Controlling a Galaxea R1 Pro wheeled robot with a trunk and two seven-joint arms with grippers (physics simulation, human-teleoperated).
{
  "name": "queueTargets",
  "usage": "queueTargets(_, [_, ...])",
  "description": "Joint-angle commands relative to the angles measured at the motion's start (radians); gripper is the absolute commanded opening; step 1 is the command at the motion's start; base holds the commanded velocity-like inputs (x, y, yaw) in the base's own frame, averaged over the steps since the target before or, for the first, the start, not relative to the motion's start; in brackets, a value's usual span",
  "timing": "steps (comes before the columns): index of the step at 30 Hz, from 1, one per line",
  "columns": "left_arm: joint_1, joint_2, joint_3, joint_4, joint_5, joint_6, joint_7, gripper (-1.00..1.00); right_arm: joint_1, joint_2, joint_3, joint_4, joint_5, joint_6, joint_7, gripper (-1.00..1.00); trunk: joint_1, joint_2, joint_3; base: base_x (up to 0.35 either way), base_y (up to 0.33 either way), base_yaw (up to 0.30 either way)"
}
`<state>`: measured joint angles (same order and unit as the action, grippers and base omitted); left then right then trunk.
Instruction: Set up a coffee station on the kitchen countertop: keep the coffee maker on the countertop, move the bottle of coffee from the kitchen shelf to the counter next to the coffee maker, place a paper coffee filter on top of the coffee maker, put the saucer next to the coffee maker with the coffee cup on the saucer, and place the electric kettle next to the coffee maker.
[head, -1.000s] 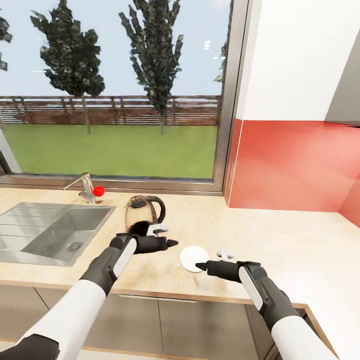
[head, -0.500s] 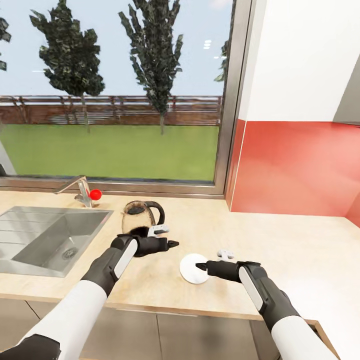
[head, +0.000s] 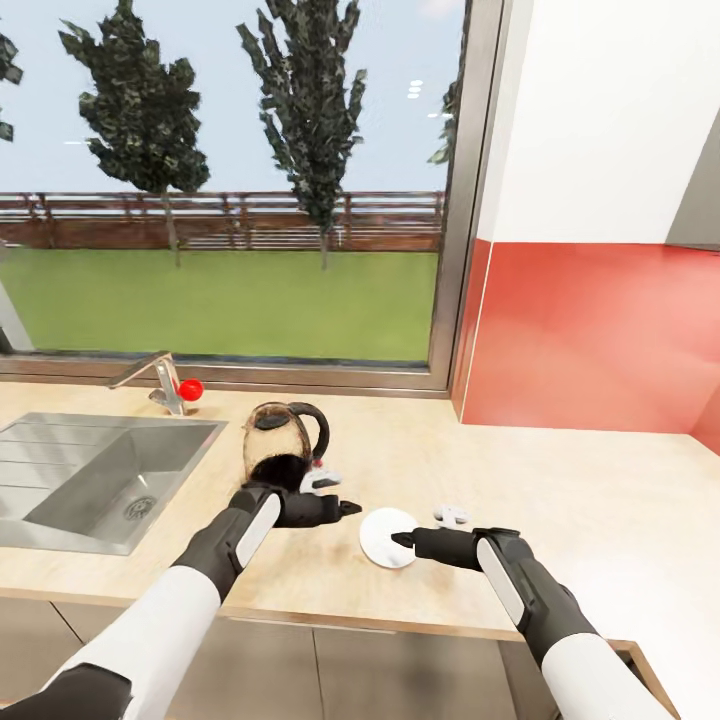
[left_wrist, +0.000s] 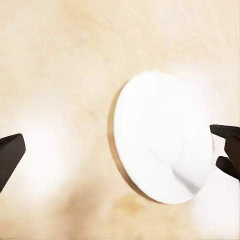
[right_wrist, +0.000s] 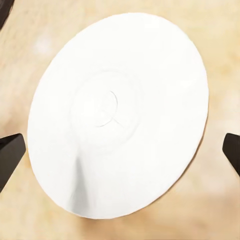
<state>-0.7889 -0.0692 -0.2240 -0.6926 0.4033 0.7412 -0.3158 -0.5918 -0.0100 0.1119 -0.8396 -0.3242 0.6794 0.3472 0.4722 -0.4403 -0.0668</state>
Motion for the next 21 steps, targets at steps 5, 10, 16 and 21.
queueTargets(5, [-0.001,0.000,0.000,0.018,0.030,0.002,-0.003,1.00,0.000,-0.001,0.002,0.030,-0.004,0.008,-0.001,1.00,0.001,-0.002,-0.002,0.000,0.000,0.000])
queueTargets(10, [-0.001,0.000,0.000,0.021,0.051,0.001,-0.005,1.00,0.000,-0.001,0.002,0.031,-0.002,0.008,-0.001,1.00,0.001,-0.002,-0.002,0.000,0.000,0.000])
queueTargets(16, [-0.001,0.002,0.001,0.029,0.056,-0.009,-0.066,1.00,0.000,-0.002,0.002,0.043,0.004,0.008,-0.001,1.00,0.001,-0.002,-0.002,0.000,0.000,0.000])
queueTargets(21, [-0.001,0.005,0.002,0.060,0.057,-0.070,-0.134,1.00,0.000,-0.002,0.002,0.049,0.008,0.008,-0.001,1.00,0.001,-0.002,-0.002,0.000,0.000,0.000])
